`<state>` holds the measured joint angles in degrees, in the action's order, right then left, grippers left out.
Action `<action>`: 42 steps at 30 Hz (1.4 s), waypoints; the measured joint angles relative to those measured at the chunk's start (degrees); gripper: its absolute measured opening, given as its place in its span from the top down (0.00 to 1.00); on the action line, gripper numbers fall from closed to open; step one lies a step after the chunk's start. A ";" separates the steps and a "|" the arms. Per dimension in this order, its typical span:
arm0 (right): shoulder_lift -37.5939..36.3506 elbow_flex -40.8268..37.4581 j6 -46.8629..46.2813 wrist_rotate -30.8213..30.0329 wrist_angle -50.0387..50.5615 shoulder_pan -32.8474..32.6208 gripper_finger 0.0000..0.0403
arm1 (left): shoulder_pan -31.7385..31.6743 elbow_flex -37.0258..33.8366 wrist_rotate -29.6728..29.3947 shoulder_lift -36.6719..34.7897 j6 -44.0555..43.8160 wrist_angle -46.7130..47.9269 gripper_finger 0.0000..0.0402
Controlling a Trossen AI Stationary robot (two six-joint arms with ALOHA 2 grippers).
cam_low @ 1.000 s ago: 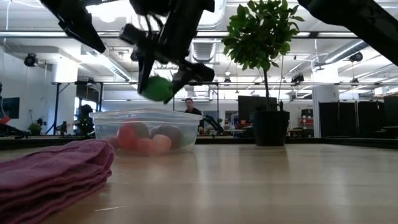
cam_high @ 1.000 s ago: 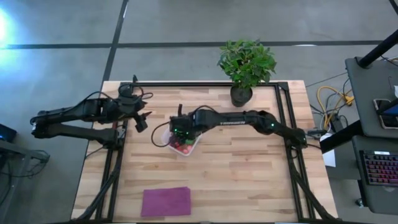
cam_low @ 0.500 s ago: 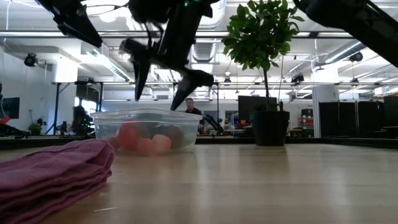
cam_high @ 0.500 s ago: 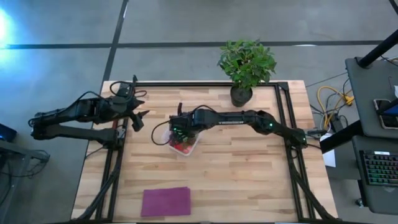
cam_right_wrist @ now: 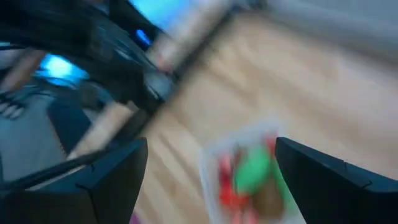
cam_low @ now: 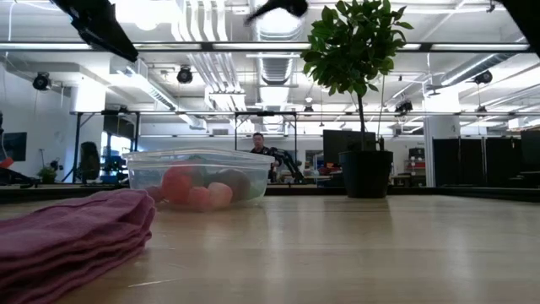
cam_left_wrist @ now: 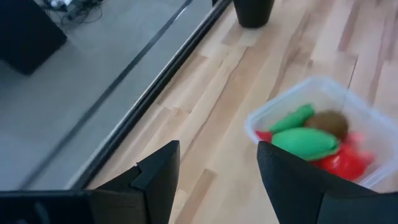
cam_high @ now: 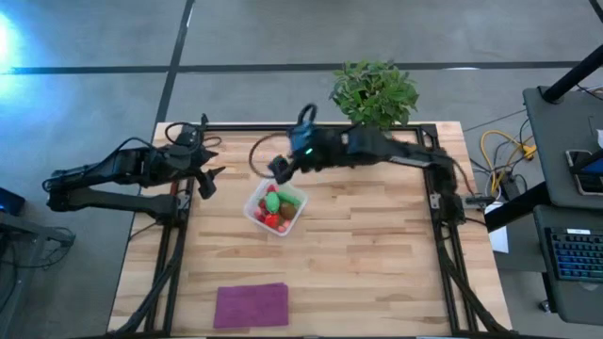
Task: Pick and placing Produce into tupperware
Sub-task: Return to Home Position
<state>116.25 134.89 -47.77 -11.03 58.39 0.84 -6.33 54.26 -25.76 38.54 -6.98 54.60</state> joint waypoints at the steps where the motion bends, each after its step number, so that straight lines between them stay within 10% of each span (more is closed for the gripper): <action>1: -1.32 0.00 5.92 -0.23 -3.15 -0.73 0.14 | 0.00 0.38 0.12 0.05 -1.99 -0.09 0.50; 11: -3.16 -4.38 24.28 17.29 -23.18 -3.46 0.14 | 0.00 0.24 34.72 -3.16 -3.27 -12.25 0.50; 24: -10.80 -40.21 14.32 27.94 -66.69 -3.02 0.13 | -0.04 -0.19 38.89 -11.83 -9.97 -13.76 0.50; 42: -59.87 -85.86 15.66 5.96 -61.83 -4.58 0.14 | -0.03 -3.02 37.71 -23.50 -14.42 -15.42 0.50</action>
<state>56.38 49.03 -32.11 -5.08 -3.43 -3.75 -6.36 51.23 11.95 15.03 -21.41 39.19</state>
